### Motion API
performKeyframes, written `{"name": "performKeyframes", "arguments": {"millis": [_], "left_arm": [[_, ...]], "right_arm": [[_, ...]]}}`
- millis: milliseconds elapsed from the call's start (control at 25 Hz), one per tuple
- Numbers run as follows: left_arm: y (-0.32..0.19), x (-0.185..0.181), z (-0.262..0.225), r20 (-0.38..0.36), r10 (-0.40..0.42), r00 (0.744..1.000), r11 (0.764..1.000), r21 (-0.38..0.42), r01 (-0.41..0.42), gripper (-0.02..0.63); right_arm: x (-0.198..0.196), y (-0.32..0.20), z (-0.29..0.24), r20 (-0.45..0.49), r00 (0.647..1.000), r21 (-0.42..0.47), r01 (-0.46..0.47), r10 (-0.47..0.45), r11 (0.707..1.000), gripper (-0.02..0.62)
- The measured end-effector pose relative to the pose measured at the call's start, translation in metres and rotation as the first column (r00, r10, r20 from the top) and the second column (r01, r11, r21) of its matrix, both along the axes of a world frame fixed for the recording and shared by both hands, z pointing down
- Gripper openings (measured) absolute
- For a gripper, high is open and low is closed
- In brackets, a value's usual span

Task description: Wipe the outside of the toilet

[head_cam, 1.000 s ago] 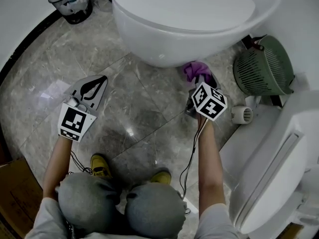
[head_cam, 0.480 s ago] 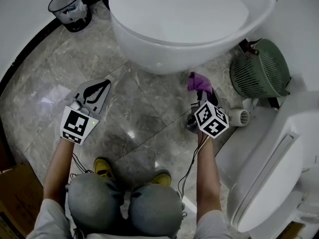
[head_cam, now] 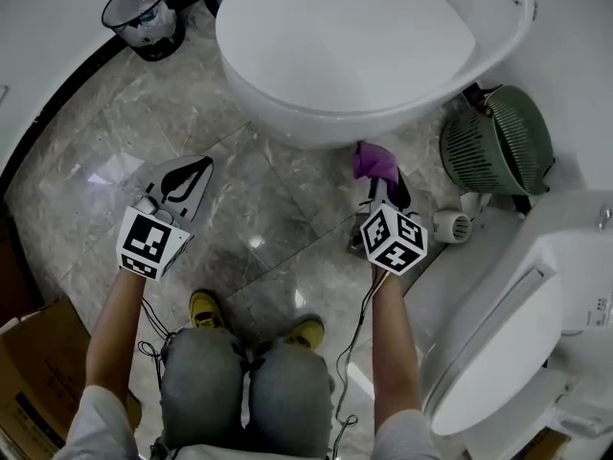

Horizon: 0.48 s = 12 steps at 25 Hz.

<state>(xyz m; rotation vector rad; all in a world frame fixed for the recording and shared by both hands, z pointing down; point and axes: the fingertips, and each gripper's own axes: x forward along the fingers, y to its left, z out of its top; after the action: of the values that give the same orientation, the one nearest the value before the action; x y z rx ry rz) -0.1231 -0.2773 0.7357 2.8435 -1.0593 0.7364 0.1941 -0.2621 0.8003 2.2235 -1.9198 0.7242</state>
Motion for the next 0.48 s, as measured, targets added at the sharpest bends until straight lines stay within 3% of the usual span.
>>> {"name": "performKeyframes", "arguments": {"millis": [280,480], "left_arm": [[0.0,0.014,-0.046,-0.02,-0.014,1.0,0.999,-0.047,0.013,0.017],[0.008,0.023,-0.095,-0.024,0.0,1.0,0.996,-0.087,-0.002,0.017]], "right_arm": [[-0.009,0.014,-0.038,0.012,1.0,-0.068,0.026,-0.025,0.997,0.086],[-0.011,0.03,-0.098,0.039,0.999,-0.078,0.039,-0.036,0.996,0.086]]}}
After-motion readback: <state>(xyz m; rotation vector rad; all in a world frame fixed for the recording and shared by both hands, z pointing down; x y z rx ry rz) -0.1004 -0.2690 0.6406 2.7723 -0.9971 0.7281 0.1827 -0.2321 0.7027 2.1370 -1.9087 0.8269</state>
